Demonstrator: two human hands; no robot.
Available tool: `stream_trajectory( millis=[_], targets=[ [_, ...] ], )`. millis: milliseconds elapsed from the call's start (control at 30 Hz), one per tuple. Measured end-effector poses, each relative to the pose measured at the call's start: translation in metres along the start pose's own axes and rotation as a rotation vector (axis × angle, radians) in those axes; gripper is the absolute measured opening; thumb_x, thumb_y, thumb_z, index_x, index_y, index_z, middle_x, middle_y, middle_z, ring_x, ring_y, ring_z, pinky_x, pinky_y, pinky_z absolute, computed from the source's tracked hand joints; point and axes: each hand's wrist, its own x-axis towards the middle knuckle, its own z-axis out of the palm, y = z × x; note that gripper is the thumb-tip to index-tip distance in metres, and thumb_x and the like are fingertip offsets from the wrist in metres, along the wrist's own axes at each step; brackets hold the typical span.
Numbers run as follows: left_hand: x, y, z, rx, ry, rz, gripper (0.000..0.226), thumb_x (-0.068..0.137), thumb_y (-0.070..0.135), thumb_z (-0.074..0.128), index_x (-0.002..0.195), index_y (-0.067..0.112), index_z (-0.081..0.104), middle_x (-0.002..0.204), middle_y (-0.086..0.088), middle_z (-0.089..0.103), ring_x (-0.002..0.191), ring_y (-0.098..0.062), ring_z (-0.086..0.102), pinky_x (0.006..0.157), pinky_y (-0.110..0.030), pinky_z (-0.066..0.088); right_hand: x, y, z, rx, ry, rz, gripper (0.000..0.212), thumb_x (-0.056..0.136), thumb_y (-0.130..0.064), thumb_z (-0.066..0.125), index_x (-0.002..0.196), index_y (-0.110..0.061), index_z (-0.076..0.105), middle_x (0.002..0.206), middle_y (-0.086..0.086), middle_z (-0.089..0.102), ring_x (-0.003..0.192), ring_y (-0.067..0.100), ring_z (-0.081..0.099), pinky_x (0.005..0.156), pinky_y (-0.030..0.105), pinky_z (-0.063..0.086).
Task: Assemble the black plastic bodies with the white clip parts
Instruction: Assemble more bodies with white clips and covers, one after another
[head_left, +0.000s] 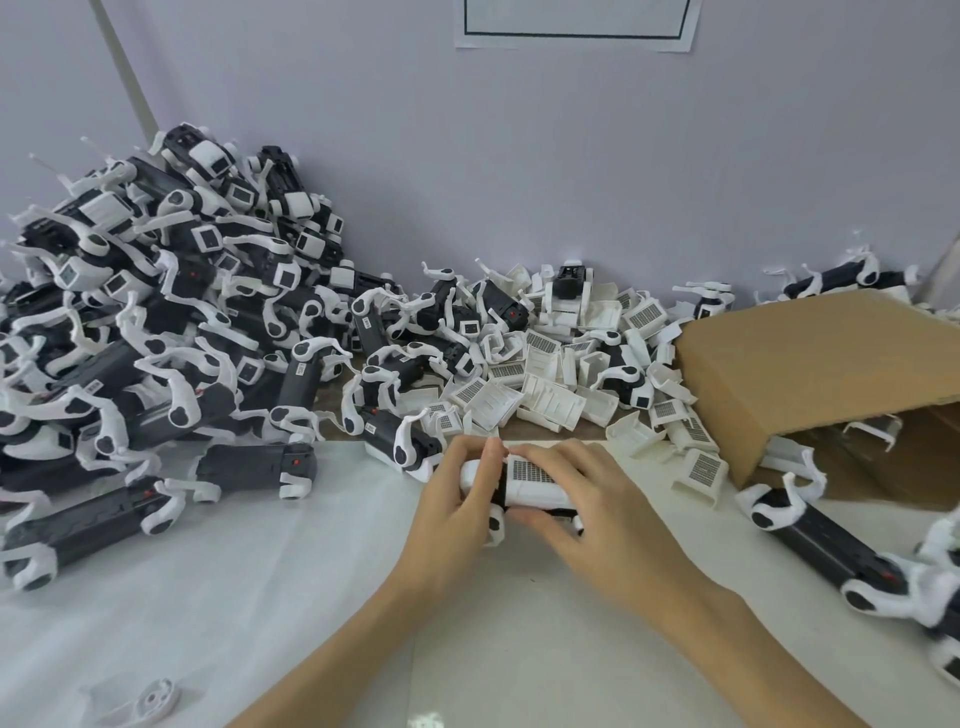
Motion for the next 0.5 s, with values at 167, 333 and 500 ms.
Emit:
stream_trajectory(
  millis=[167, 333, 500],
  targets=[
    [-0.002, 0.001, -0.001, 0.001, 0.002, 0.025, 0.042, 0.094, 0.068, 0.062, 0.106, 0.028, 0.065, 0.084, 0.007, 0.065, 0.06, -0.009, 0.052, 0.058, -0.027, 0.044, -0.002, 0.003, -0.002, -0.092, -0.019, -0.069, 0.068, 0.094, -0.035, 0.073, 0.156, -0.03, 0.045, 0.131, -0.01, 0.056, 0.121, 0.017, 0.053, 0.099, 0.034, 0.052],
    [-0.001, 0.0, -0.002, -0.007, 0.021, 0.001, 0.038, 0.091, 0.063, 0.067, 0.102, 0.027, 0.064, 0.066, 0.008, 0.055, 0.056, -0.013, 0.047, 0.052, -0.025, 0.041, -0.003, -0.001, 0.002, -0.107, 0.013, -0.104, 0.069, 0.094, -0.033, 0.074, 0.157, -0.026, 0.044, 0.137, -0.011, 0.057, 0.125, 0.018, 0.055, 0.101, 0.038, 0.051],
    [0.001, 0.0, -0.006, -0.033, 0.043, 0.029, 0.024, 0.09, 0.046, 0.071, 0.109, 0.031, 0.07, 0.089, 0.01, 0.068, 0.072, -0.009, 0.06, 0.06, -0.021, 0.049, -0.001, 0.003, -0.015, 0.698, -0.045, 0.194, 0.05, 0.099, -0.054, 0.057, 0.148, -0.043, 0.049, 0.138, -0.018, 0.059, 0.133, 0.006, 0.053, 0.101, 0.023, 0.051]
  ],
)
